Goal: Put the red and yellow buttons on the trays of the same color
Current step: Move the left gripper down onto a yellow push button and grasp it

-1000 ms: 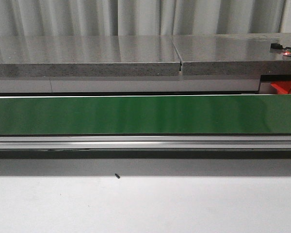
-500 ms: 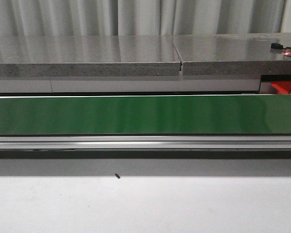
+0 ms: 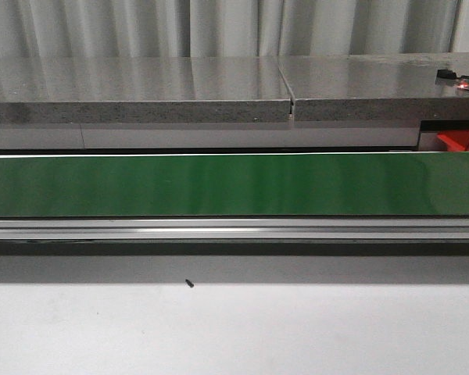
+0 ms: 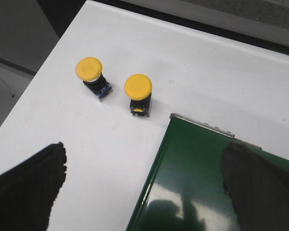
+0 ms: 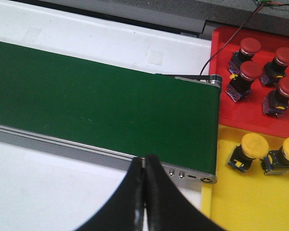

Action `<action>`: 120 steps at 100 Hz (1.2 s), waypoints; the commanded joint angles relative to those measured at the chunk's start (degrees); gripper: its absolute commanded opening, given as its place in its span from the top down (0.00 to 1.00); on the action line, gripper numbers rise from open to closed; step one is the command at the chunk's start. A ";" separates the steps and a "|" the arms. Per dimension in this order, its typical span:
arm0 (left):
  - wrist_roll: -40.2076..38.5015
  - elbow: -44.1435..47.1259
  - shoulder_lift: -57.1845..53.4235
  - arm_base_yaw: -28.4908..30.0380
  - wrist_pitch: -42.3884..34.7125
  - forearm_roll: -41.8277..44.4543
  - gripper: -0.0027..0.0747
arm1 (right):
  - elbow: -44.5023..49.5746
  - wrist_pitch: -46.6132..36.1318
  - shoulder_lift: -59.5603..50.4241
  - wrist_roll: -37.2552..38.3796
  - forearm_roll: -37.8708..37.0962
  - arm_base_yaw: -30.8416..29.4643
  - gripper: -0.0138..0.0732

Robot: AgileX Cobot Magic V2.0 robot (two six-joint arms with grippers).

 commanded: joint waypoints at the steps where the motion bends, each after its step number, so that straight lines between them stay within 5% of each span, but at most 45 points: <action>1: 1.16 -5.82 2.17 0.10 -1.12 -0.33 0.18 | -1.45 -3.36 -0.10 -0.09 0.17 -0.38 0.92; 38: 7.45 -21.36 17.12 3.82 5.46 -7.67 0.18 | -1.45 -3.36 -0.10 -0.09 0.17 -0.38 0.92; 77: 17.35 -27.26 26.25 11.51 6.45 -18.19 0.18 | -1.45 -3.36 -0.10 -0.09 0.17 -0.38 0.92; 120: 20.76 -32.03 34.58 11.85 6.43 -25.27 0.18 | -1.45 -3.36 -0.10 -0.09 0.17 -0.38 0.92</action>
